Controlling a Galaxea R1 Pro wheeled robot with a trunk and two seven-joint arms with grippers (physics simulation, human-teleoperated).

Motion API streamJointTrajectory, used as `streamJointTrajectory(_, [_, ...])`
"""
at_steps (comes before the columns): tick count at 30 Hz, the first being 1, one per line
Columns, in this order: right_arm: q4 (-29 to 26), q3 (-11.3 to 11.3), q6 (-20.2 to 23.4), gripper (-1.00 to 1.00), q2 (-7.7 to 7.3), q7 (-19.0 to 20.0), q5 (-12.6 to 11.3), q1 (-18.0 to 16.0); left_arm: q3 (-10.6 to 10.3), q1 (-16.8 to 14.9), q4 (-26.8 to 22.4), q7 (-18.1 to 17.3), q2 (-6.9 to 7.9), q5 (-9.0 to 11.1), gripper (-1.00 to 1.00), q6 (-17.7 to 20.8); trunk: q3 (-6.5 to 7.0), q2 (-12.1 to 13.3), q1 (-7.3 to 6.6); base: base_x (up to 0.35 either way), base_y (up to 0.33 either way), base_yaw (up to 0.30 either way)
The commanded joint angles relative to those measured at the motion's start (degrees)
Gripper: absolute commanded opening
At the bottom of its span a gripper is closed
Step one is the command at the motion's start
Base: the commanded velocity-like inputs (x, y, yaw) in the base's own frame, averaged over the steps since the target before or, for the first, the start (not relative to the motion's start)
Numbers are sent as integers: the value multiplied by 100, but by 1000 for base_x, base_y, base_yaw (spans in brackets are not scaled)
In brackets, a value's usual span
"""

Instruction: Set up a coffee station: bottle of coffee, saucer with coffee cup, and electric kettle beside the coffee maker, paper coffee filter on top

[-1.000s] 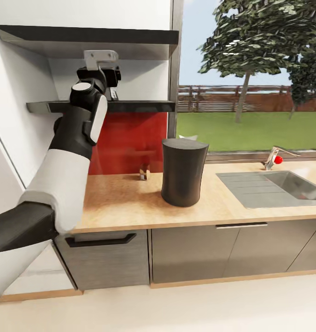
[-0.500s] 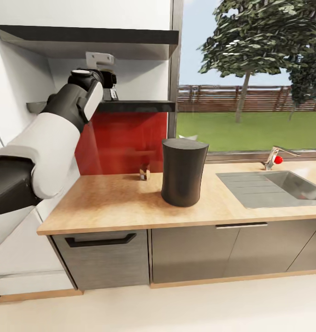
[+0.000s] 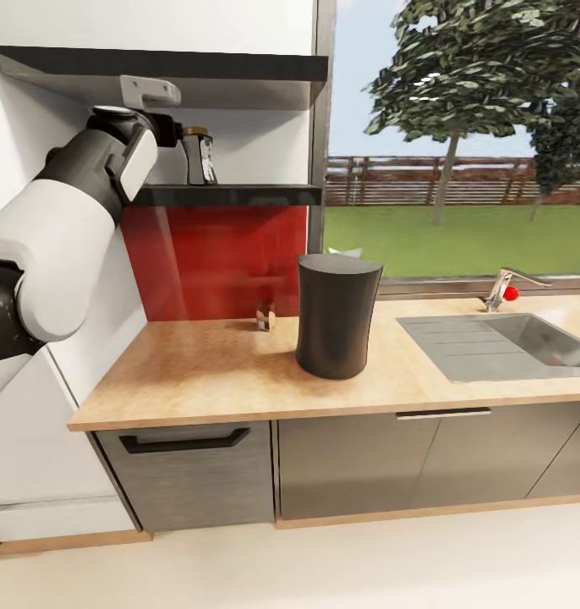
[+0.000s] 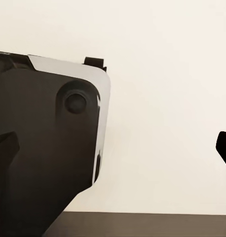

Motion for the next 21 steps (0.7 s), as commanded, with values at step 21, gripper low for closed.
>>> streamJointTrajectory(21, [-14, -57, 28, 100, -35, 39, 39, 5, 21, 98, -29, 17, -47, 53, 100, -289, -13, -13, 3, 2, 0, 0])
